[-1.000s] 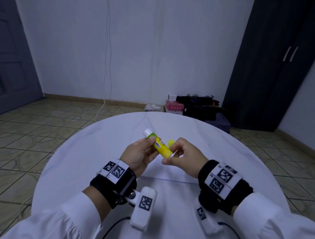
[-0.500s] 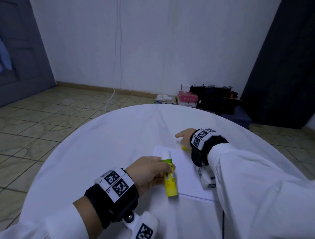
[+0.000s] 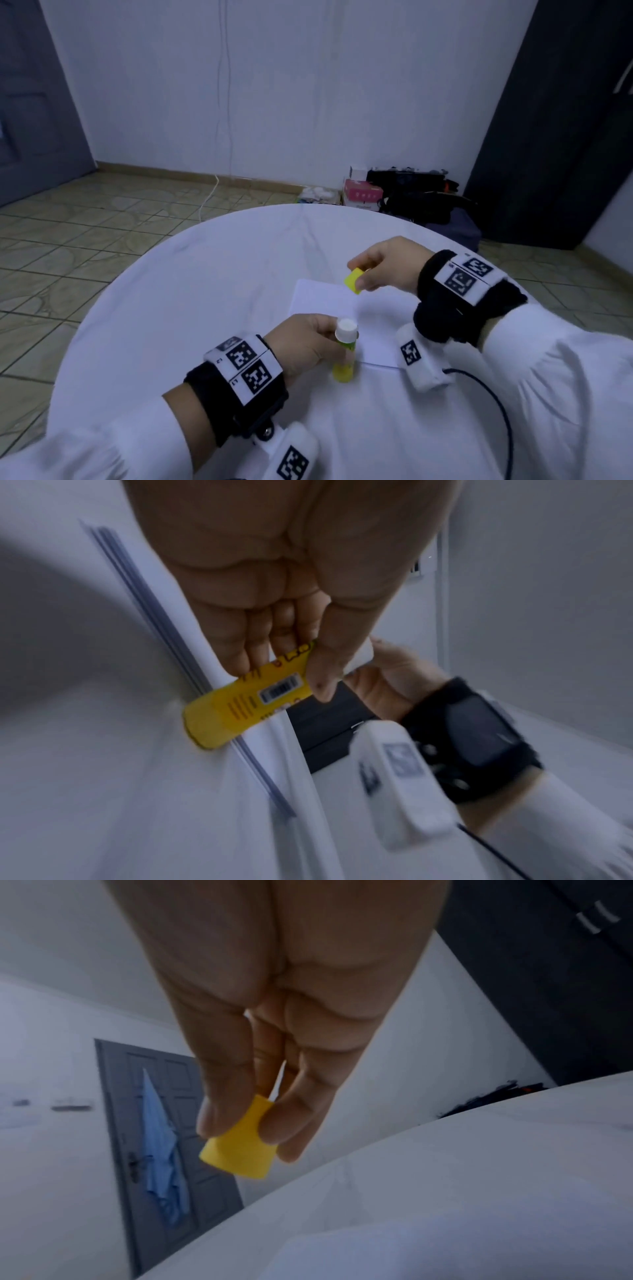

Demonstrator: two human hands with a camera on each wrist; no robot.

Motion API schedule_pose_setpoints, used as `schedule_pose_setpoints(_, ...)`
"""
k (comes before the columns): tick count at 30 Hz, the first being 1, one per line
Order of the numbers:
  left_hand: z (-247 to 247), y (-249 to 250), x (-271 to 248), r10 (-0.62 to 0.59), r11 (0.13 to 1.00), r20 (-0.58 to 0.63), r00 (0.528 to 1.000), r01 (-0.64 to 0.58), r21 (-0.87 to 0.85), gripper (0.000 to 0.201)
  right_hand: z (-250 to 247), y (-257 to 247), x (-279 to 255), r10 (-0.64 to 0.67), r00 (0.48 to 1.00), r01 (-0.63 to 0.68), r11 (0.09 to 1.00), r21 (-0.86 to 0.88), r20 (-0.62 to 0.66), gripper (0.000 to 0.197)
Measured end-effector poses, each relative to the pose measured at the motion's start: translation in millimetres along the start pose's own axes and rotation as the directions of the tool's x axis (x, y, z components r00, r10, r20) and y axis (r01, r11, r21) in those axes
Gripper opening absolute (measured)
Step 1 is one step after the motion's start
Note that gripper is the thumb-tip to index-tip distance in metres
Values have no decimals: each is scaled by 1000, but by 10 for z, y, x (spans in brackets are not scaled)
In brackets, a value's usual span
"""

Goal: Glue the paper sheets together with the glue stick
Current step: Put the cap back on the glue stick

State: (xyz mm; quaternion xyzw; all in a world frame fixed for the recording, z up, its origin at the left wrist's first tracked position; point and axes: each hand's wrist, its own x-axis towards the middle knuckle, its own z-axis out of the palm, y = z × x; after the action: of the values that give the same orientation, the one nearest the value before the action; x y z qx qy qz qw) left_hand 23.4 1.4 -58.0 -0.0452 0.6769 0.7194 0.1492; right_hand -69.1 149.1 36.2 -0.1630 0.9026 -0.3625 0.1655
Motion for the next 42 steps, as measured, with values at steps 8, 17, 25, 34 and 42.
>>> schedule_pose_setpoints(8, 229, 16, -94, 20, 986, -39, 999, -13, 169, 30, 92, 121, -773, -99, 994, 98, 994, 41, 36, 37)
schedule_pose_setpoints(17, 279, 11, -125, 51, 974, -12, 999, -47, 222, 31, 321, 48, -873, -92, 996, 85, 949, -303, -8, 39)
schedule_pose_setpoints(25, 199, 9, -54, 64, 964, 62, 996, -78, 253, 24, 312, -19, -843, -90, 996, 82, 928, -364, -6, 50)
schedule_pose_setpoints(34, 153, 49, -31, 13, 999, 177, 984, -19, 33, 37, 334, -4, -869, -86, 996, 64, 915, -398, -37, 39)
schedule_pose_setpoints(42, 163, 139, -54, -12, 991, 149, 989, 32, -134, 24, 330, 9, -859, -85, 993, 50, 930, -364, -78, 30)
